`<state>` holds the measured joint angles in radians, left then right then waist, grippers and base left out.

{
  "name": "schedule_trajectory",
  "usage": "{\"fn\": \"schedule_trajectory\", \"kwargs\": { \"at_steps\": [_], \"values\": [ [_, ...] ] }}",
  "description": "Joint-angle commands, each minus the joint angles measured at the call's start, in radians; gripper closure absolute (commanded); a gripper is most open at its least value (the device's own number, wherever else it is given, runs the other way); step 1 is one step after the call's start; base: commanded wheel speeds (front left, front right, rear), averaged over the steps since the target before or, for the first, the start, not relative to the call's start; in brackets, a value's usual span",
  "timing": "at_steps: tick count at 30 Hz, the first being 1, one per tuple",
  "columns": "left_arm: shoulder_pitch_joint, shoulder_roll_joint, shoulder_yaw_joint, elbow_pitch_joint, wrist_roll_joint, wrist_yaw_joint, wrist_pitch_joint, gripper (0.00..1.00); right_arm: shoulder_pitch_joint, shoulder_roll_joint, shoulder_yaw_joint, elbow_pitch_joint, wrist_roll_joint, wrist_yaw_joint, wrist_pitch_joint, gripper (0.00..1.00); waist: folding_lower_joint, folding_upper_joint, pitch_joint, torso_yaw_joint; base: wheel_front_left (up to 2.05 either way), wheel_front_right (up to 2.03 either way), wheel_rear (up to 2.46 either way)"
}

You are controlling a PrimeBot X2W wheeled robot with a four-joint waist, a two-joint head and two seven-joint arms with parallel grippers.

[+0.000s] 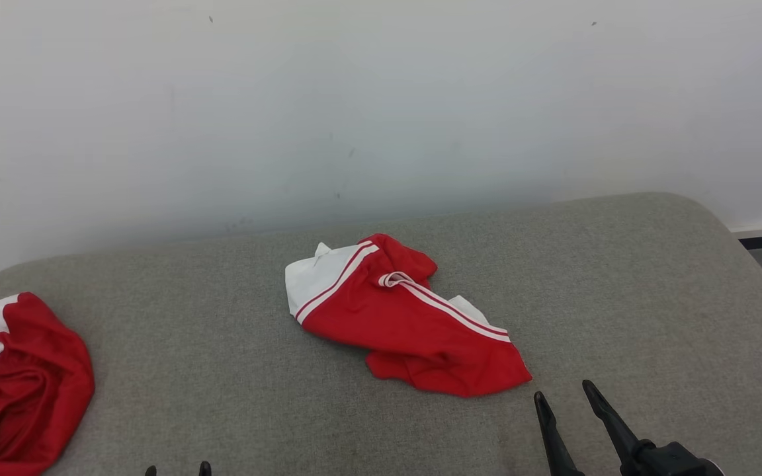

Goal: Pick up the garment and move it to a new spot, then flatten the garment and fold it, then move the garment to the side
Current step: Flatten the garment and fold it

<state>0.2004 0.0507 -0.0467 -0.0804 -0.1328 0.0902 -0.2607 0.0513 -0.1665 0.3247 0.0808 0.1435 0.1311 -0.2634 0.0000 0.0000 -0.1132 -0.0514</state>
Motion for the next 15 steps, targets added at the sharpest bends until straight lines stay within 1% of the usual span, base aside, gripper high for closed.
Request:
{"fn": "schedule_trajectory", "kwargs": {
  "at_steps": [1, 15],
  "values": [
    [-0.008, 0.000, -0.001, -0.004, -0.001, 0.004, -0.005, 0.00, 0.001, 0.000, 0.002, 0.001, 0.001, -0.001, 0.000, 0.00, 0.0000, 0.0000, 0.001, 0.002, 0.00, 0.00, 0.00],
    [-0.012, 0.000, 0.008, -0.005, -0.004, 0.001, -0.005, 0.00, -0.010, -0.005, 0.007, 0.007, 0.003, -0.001, 0.000, 0.00, 0.0000, 0.0000, 0.010, 0.007, 0.00, 0.00, 0.00]
  ]
}}
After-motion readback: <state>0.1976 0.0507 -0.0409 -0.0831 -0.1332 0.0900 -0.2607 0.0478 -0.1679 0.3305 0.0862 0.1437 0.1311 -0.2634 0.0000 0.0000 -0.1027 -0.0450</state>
